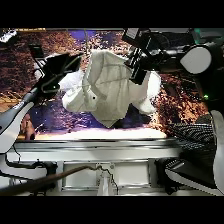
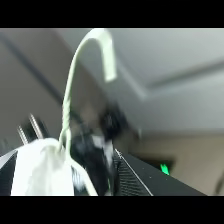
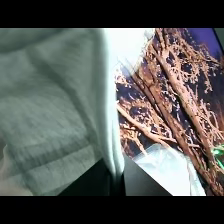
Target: Fold the clothes and pants, and hang the long-sleeved shirts on hangers.
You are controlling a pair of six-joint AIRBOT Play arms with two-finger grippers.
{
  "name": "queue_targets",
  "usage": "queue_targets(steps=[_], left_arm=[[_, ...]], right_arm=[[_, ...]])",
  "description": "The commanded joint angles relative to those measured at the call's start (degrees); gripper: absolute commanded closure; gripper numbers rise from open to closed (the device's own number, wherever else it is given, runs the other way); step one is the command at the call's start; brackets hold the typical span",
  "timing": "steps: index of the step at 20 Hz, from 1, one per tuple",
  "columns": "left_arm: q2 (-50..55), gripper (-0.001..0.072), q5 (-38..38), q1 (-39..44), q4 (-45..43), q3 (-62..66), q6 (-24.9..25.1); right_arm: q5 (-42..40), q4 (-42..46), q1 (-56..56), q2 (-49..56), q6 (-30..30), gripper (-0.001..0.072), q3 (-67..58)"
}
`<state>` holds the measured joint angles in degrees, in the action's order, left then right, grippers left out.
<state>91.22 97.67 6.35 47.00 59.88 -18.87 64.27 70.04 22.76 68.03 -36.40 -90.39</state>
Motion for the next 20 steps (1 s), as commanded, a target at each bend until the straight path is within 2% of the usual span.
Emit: queue_targets(steps=[1, 3, 5, 6, 7, 8, 9, 10, 11, 13, 14, 15, 16, 17, 18, 19, 20], left_arm=[[0.07, 0.0032, -1.86, -0.94, 11.82, 0.00, -0.02], [0.02, 0.0034, -1.92, -0.87, 18.67, 0.00, 0.02], [-0.07, 0.0066, -1.92, -1.05, 28.74, 0.02, 0.00], [-0.52, 0.0136, -1.88, -1.40, 33.18, 0.04, 0.09], [-1.38, 0.0157, -1.90, -2.10, 35.41, 0.11, 0.94], [-2.38, 0.0225, -1.92, -3.10, 35.50, 0.24, 2.67], [-3.58, 0.0249, -2.16, -4.35, 34.97, 0.37, 5.27], [-5.35, 0.0357, -3.80, -6.05, 33.75, 0.39, 7.41], [-7.58, 0.0434, -6.29, -8.22, 30.60, 0.39, 9.40], [-13.27, 0.0602, -15.02, -13.49, 17.46, 0.39, 10.56], [-17.27, 0.0671, -22.51, -16.46, 6.51, 0.39, 9.09], [-21.94, 0.0695, -32.09, -19.28, -6.62, 0.37, 5.03], [-26.58, 0.0696, -41.51, -20.87, -20.76, 0.37, -1.29], [-31.67, 0.0697, -50.60, -21.64, -38.42, 0.20, -11.23], [-36.30, 0.0697, -56.70, -21.49, -56.96, -0.35, -24.09], [-41.03, 0.0697, -59.47, -20.65, -77.40, -1.46, -40.76], [-44.87, 0.0695, -59.74, -19.61, -93.46, -3.17, -54.07]], right_arm=[[3.04, 0.04, 0.02, -2.91, -0.42, 0.0682, -0.02], [4.39, 0.09, 0.02, -4.33, -0.70, 0.0682, -0.02], [5.66, 0.20, 0.02, -5.46, -2.49, 0.0682, -0.02], [6.32, 0.31, 0.02, -5.84, -3.06, 0.0682, -0.02], [6.99, 0.33, 0.02, -6.16, -3.17, 0.0682, 0.00], [7.21, 0.31, 0.02, -6.40, -3.17, 0.0682, -0.02], [7.19, 0.31, 0.02, -6.64, -3.21, 0.0682, -0.02], [7.23, 0.31, 0.02, -6.84, -3.30, 0.0682, -0.02], [7.43, 0.31, 0.02, -6.99, -3.93, 0.0682, -0.02], [8.09, 0.72, 0.02, -7.30, -6.58, 0.0682, -0.02], [8.24, 0.87, 0.02, -7.32, -8.24, 0.0682, -0.02], [8.20, 0.94, 0.00, -7.30, -10.32, 0.0682, -0.02], [8.17, 0.94, 0.02, -7.30, -12.22, 0.0681, -0.02], [8.15, 0.94, 0.02, -7.30, -14.99, 0.0681, -0.02], [8.15, 0.92, 0.02, -7.30, -18.12, 0.0681, -0.02], [8.15, 0.92, 0.02, -7.26, -20.61, 0.0681, -0.02], [8.15, 0.90, 0.02, -7.19, -22.32, 0.0681, -0.02]])
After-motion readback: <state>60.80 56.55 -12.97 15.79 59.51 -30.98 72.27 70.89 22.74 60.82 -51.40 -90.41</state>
